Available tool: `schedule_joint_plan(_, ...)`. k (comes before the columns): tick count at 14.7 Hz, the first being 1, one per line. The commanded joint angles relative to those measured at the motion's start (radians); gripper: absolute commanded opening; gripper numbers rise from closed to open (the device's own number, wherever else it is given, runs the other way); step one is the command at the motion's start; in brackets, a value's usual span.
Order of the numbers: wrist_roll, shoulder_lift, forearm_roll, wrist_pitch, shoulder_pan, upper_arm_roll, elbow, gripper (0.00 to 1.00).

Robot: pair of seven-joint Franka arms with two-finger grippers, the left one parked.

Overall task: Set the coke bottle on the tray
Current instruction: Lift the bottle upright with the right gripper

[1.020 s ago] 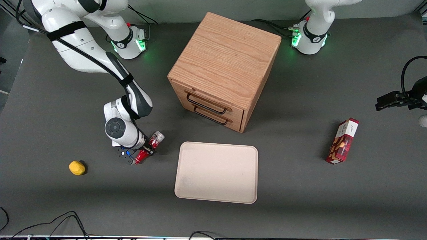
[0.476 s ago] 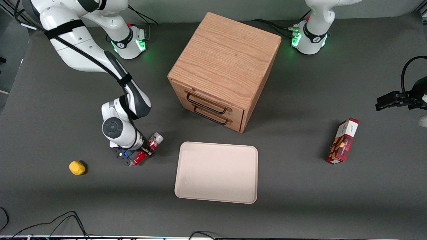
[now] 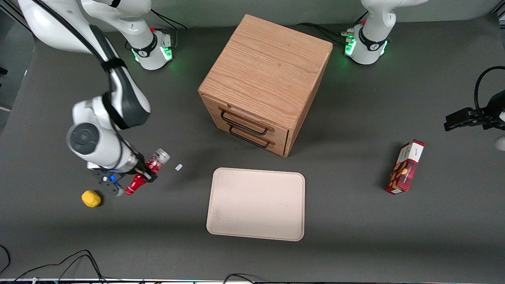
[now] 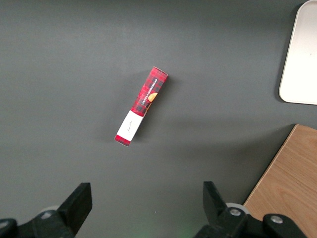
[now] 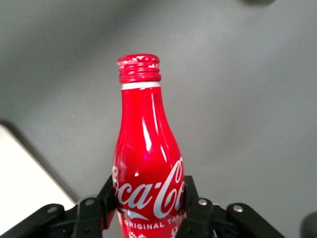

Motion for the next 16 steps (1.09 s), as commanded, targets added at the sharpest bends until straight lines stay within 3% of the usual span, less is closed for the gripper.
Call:
schedule_joint_plan(1, -0.095, -0.011, 0.03, -0.239, -0.084, 0.086, 0.19, 0.0)
schedule_joint_plan(5, -0.16, 0.011, 0.067, -0.43, -0.088, 0.089, 0.38, 0.0)
schedule_joint_plan(9, -0.163, 0.194, 0.05, -0.49, -0.005, 0.08, 0.609, 0.0)
schedule_joint_plan(13, -0.302, 0.386, 0.012, -0.463, 0.099, 0.075, 0.782, 0.0)
schedule_joint_plan(16, -0.327, 0.468, 0.01, -0.305, 0.179, 0.042, 0.784, 0.0)
